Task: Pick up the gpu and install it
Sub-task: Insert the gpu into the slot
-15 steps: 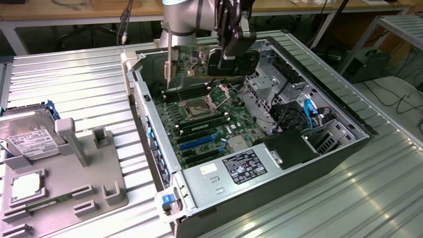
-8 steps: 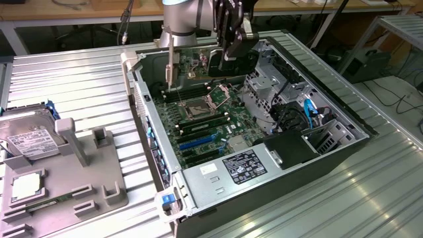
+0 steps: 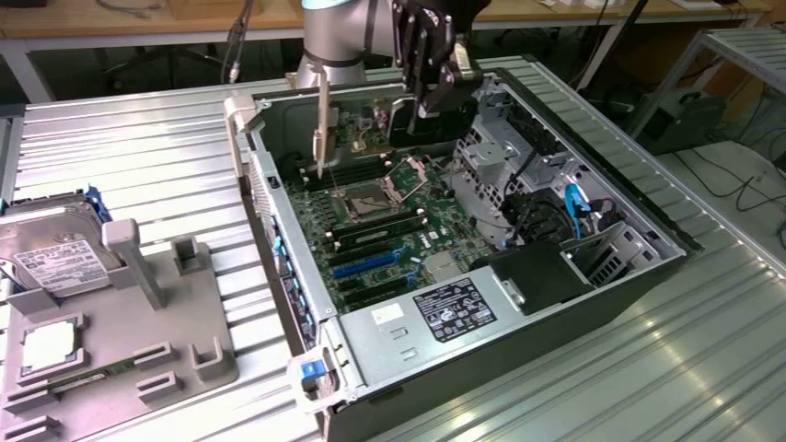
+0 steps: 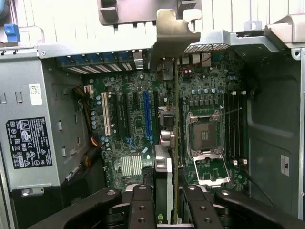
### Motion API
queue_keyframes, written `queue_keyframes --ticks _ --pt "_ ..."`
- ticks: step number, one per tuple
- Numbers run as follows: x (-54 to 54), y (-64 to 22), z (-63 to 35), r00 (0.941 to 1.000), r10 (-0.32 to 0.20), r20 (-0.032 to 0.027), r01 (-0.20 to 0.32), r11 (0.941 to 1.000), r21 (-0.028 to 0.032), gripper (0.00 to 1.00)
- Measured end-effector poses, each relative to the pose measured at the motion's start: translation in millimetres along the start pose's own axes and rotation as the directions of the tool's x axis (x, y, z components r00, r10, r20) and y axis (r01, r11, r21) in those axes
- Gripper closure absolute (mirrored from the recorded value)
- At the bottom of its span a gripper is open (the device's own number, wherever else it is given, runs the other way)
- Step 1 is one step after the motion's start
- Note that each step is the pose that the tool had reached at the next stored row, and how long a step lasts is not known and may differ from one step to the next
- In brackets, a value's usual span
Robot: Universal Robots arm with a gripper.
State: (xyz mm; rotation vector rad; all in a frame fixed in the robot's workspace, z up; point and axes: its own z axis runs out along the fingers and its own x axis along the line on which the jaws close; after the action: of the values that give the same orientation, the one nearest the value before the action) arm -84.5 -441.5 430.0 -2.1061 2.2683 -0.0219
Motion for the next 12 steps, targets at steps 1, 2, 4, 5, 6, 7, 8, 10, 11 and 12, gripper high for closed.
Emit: queue_keyframes --ticks 1,2,4,5,6,7,8,10,11,12 --pt "-1.1 -2.0 1.3 1.0 -0.002 0.0001 0.002 1.0 0.0 0.72" --pt "-2.3 -4.3 2.6 1.0 -0.003 0.0002 0.003 1.0 0.0 0.72" --pt "-4.4 -8.5 4.9 1.0 -0.006 0.0003 0.006 1.0 -0.0001 0.72" --pt "-5.5 -10.4 6.3 1.0 -0.008 0.0003 0.008 1.0 -0.0002 0.72" --pt "-6.7 -11.9 8.3 0.9999 -0.013 0.0004 0.013 0.9999 -0.0003 0.72" --pt "-7.8 -13.0 10.1 0.9999 -0.017 0.0007 0.017 0.9999 -0.0004 0.72" --pt "-9.0 -13.7 11.2 0.9998 -0.02 0.0008 0.02 0.9998 -0.0005 0.72" --pt "-12.1 -14.5 13.2 0.9997 -0.025 0.0011 0.025 0.9997 -0.0006 0.72" --pt "-14.0 -14.7 14.1 0.9996 -0.027 0.0012 0.027 0.9996 -0.0006 0.72" --pt "-16.2 -14.8 14.9 0.9996 -0.03 0.0013 0.03 0.9996 -0.0007 0.72"
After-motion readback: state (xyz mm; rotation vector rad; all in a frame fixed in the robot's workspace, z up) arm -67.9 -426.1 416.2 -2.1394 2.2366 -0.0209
